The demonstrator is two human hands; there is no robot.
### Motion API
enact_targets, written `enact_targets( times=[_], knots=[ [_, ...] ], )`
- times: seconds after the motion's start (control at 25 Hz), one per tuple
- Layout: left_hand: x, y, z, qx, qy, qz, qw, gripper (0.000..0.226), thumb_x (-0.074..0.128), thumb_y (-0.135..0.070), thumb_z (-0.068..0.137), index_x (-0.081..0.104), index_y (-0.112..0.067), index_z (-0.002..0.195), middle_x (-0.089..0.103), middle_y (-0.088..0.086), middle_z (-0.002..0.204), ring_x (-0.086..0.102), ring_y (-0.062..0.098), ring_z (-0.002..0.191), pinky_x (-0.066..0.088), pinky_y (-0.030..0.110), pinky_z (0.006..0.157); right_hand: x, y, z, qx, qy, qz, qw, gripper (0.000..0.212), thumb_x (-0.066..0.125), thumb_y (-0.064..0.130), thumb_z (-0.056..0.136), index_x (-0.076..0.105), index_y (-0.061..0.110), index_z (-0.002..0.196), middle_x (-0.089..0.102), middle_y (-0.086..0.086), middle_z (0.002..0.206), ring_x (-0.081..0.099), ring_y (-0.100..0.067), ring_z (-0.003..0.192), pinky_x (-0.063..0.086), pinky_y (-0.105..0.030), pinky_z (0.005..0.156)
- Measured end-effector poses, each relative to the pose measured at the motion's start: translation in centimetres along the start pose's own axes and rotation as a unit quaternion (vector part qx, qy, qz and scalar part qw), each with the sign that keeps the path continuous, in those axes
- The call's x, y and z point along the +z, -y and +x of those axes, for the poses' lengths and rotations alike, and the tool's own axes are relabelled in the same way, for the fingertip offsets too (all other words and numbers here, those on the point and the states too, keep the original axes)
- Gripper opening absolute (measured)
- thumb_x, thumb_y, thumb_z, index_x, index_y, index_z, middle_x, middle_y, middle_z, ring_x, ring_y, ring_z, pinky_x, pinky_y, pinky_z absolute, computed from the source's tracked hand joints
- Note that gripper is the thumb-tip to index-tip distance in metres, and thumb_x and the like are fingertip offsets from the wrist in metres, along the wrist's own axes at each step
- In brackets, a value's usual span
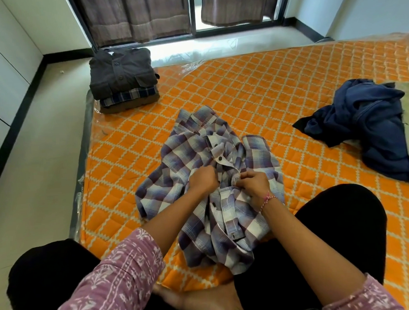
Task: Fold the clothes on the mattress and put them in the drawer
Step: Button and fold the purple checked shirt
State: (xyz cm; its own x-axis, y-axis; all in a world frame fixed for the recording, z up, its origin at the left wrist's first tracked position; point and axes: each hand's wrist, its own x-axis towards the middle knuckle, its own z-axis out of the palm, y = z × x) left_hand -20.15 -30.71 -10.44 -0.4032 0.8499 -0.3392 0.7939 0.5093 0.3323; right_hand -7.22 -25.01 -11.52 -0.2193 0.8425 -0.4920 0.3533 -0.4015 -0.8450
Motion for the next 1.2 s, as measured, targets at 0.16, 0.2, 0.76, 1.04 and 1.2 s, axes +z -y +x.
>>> enact_targets(
  times=[0.16,0.2,0.76,1.04,1.2],
  knots=[
    [-1.5,1.2,-0.6,0.004,0.027,-0.220,0.975,0.010,0.062,-0.011,0.087,0.066,-0.008,0.079,0.063,0.005,0.075,0.058,0.018,0.070,0.048,0.029,0.062,-0.5,1.4,-1.2,-0.013,0.068,0.007,0.998,0.019,0.068,-0.009,0.077,0.062,0.005,0.066,0.060,-0.010,0.071,0.059,-0.018,0.066,0.051,-0.013,0.052],
    [-2.2,1.1,-1.1,0.000,0.027,-0.270,0.963,0.014,0.060,-0.008,0.088,0.063,-0.006,0.075,0.058,0.005,0.067,0.053,0.016,0.060,0.045,0.026,0.054,-0.5,1.9,-1.3,-0.034,0.089,-0.006,0.995,0.021,0.068,-0.008,0.078,0.060,0.004,0.064,0.058,-0.009,0.067,0.057,-0.016,0.064,0.051,-0.013,0.053],
    [-3.8,0.5,-2.4,0.017,-0.038,-0.302,0.952,0.019,0.065,-0.009,0.078,0.064,0.008,0.069,0.053,0.014,0.063,0.047,0.020,0.059,0.040,0.034,0.059,1.1,3.2,-2.5,-0.112,0.073,-0.070,0.989,0.023,0.068,0.001,0.078,0.067,0.011,0.057,0.063,-0.007,0.061,0.060,-0.019,0.065,0.053,-0.036,0.069],
    [-2.8,0.7,-3.1,0.047,-0.080,-0.324,0.941,0.017,0.063,0.001,0.080,0.064,0.011,0.066,0.053,0.007,0.050,0.049,0.013,0.048,0.046,0.031,0.056,1.4,2.6,-3.4,-0.133,0.078,-0.055,0.987,0.027,0.059,-0.004,0.083,0.064,0.005,0.059,0.056,-0.008,0.058,0.050,-0.012,0.056,0.044,-0.022,0.055],
    [-2.6,0.8,-2.8,0.065,-0.085,-0.326,0.939,0.014,0.063,0.002,0.081,0.068,0.003,0.068,0.058,0.005,0.053,0.056,0.012,0.050,0.050,0.029,0.058,0.4,3.7,-3.1,-0.050,0.149,0.062,0.986,0.023,0.053,-0.012,0.086,0.063,-0.001,0.068,0.060,-0.014,0.065,0.059,-0.019,0.057,0.055,-0.022,0.053]
  ],
)
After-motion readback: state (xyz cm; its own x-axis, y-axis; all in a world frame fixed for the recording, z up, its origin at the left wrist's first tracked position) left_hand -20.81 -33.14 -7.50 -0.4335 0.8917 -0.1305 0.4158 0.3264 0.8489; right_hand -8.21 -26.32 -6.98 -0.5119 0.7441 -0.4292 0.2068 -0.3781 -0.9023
